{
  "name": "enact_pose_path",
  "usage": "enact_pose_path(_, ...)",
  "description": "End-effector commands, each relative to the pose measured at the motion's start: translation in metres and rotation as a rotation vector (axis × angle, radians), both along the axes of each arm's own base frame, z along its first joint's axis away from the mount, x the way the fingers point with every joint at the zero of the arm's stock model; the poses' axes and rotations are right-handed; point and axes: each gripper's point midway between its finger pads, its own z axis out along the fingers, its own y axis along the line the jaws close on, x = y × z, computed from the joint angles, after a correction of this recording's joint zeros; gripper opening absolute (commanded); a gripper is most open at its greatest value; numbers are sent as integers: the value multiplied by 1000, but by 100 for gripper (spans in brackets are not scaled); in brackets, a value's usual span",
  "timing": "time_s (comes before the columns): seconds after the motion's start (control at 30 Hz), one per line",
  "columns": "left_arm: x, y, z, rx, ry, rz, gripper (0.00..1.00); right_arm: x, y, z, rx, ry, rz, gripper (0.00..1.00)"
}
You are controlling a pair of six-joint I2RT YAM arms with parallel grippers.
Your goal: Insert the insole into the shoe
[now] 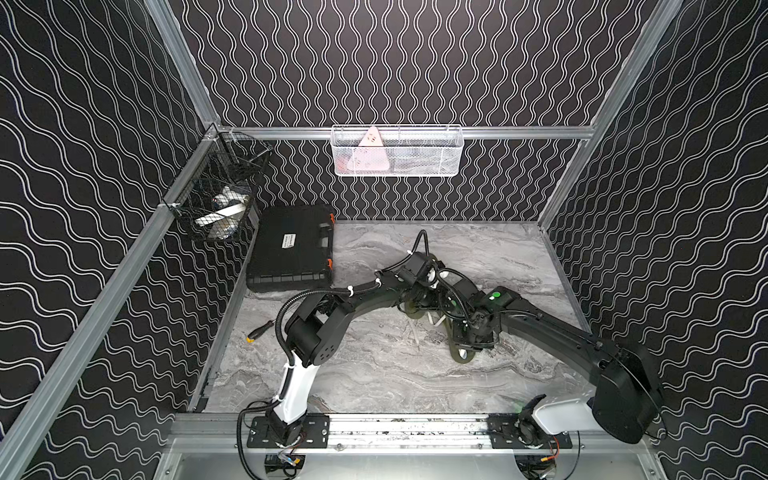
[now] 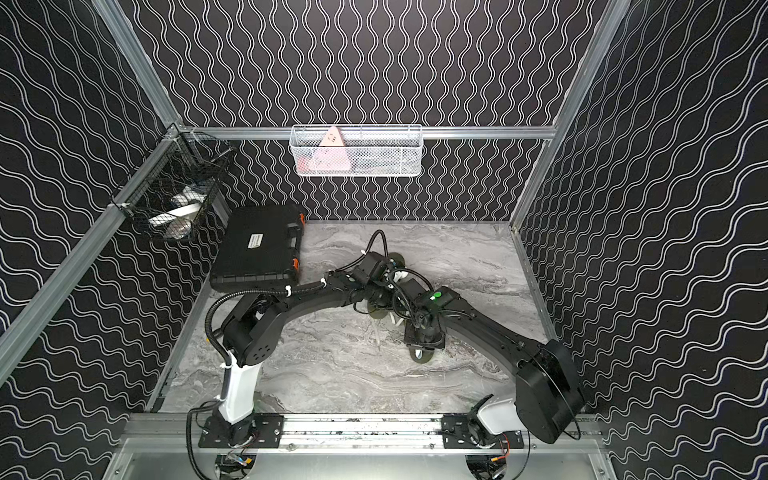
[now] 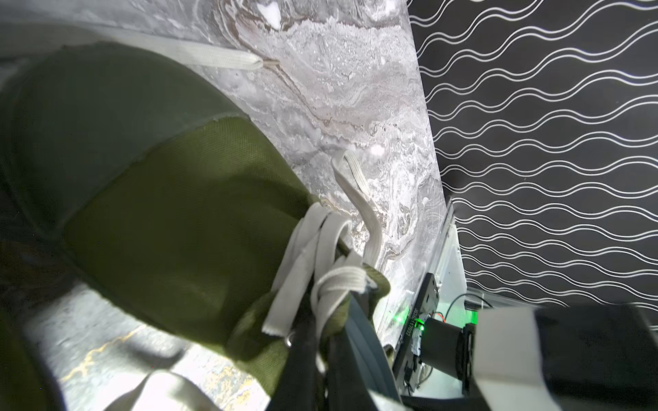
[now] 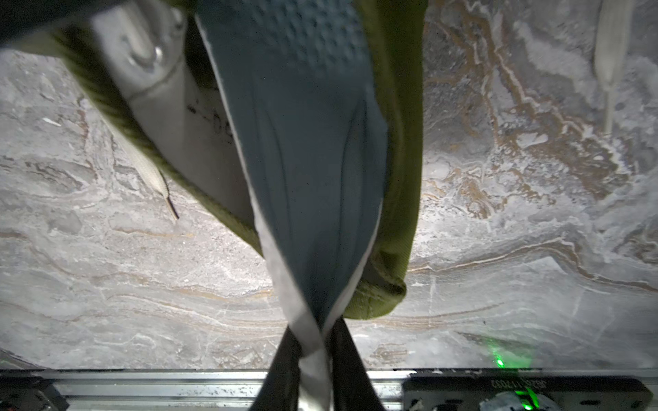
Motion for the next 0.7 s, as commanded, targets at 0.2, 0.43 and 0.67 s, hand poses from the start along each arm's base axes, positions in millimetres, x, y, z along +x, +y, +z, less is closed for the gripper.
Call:
enact_pose_path(0.2,-5,-3,7,-5,10,-81,0,-11,-26,5,-179,96,163,10)
enact_pose_path(0.43,-2,-3,2,6,13,-84,0,-13,-42,8,-275,113,186,7)
enact_pose_path(0.67,-7,-8,4,-36,48,-87,0,2,-16,-2,-164,35,234,4)
